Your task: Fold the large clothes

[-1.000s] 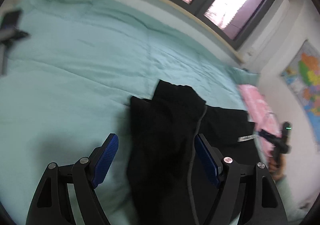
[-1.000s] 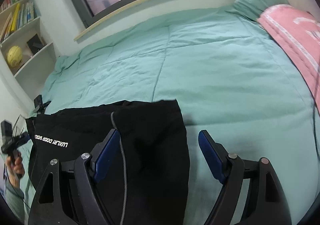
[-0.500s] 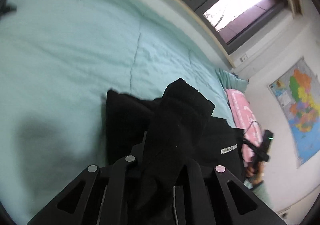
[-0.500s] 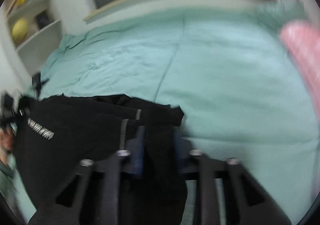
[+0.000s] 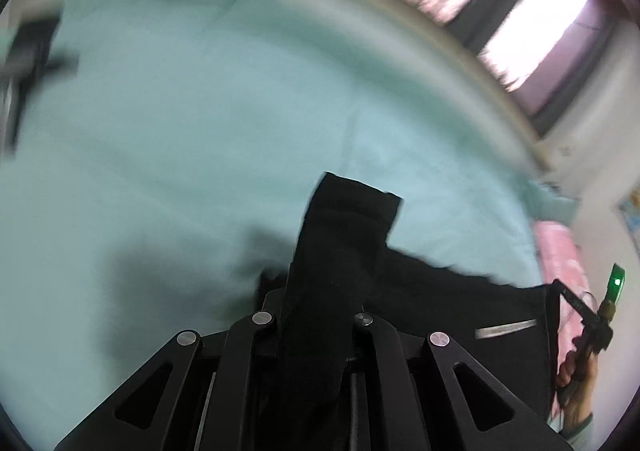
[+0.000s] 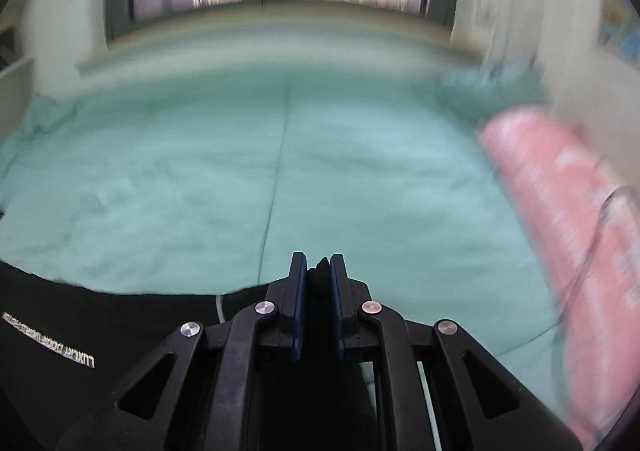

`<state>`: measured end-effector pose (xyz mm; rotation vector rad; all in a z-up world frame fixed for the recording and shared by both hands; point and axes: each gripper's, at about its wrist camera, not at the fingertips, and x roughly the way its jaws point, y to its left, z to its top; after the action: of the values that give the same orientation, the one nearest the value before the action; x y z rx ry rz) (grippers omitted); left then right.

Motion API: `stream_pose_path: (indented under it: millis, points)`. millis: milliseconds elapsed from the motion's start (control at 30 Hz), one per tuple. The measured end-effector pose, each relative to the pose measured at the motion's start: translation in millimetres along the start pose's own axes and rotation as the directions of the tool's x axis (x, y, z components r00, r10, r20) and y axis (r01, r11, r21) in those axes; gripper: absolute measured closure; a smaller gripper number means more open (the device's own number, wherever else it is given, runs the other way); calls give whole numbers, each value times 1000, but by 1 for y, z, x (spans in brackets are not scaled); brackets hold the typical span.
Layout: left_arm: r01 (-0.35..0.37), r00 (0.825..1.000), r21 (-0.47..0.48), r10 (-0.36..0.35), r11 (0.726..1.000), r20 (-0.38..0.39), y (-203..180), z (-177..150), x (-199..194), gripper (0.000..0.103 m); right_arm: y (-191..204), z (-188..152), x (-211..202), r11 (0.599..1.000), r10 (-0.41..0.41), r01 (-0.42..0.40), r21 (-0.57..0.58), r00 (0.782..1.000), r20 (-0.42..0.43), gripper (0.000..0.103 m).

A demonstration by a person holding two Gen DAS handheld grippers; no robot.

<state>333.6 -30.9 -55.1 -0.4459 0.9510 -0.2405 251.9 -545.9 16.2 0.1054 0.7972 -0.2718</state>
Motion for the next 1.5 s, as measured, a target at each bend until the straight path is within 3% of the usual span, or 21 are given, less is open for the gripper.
stream_pose_path:
  millis: [67,133,233,367,500,533,600,667,767,800,900,967,1033,1100,1167,1233,1300,1433,1500]
  points:
    - [38,997,-73,-42,997,-58,21,-12,30,88,8,-27,55,999,32,-33,-4,989,-148,90]
    - [103,993,-115,-109,988,-48,33,-16,35,86,8,-48,85,997,82,-81,15,973,-216,90]
    - [124,991,-97,-128,988,-40,34,-18,34,84,-8,-56,90,984,158,-142,104,972,-171,89]
    - [213,976,-74,-216,974,-37,42,-18,19,82,-23,-59,90,965,225,-198,173,963,-149,87]
    - [216,976,-21,-217,976,-18,50,-3,-25,65,-35,-58,47,948,268,-250,196,961,-67,71]
    - [214,977,7,-214,977,-2,52,-1,-41,61,-39,-57,34,934,311,-299,195,950,-33,69]
    - [132,990,67,-135,989,49,50,4,-78,60,-40,-54,-2,880,446,-443,172,895,26,53]
    - [71,992,105,-82,992,98,42,7,-103,59,-31,-56,-41,857,497,-502,115,865,70,34]
    - [155,982,189,-172,970,78,4,-6,-126,59,3,-59,-94,850,525,-526,-7,848,76,33]
    - [170,980,227,-189,959,64,-13,-14,-129,59,14,-60,-103,854,520,-519,-27,852,60,33]
    - [160,983,350,-180,923,25,-81,-54,-125,59,60,-69,-119,895,438,-441,-63,897,-57,33]
    - [217,976,347,-214,912,-48,-110,-75,-106,59,87,-77,-115,901,414,-427,-78,900,-139,33]
    - [252,964,290,-212,923,-161,-127,-87,-73,59,107,-88,-102,920,349,-377,-110,914,-208,33]
    - [179,952,222,-111,958,-285,-128,-103,-21,59,119,-105,-75,934,285,-337,-120,904,-318,33]
    - [145,956,210,-83,967,-281,-121,-108,8,60,125,-121,-54,937,249,-318,-148,901,-356,32]
    - [156,954,138,-112,978,-278,-109,-105,22,62,121,-129,-35,942,252,-311,-124,903,-348,31]
    - [150,955,120,-113,981,-275,-105,-103,21,65,118,-131,-29,948,262,-308,-83,901,-347,30]
    - [162,958,165,-115,973,-264,-115,-100,3,65,125,-121,-41,950,233,-292,-113,900,-368,29]
    - [226,957,175,-185,958,-225,-129,-88,-16,65,124,-103,-56,935,299,-344,-91,898,-324,31]
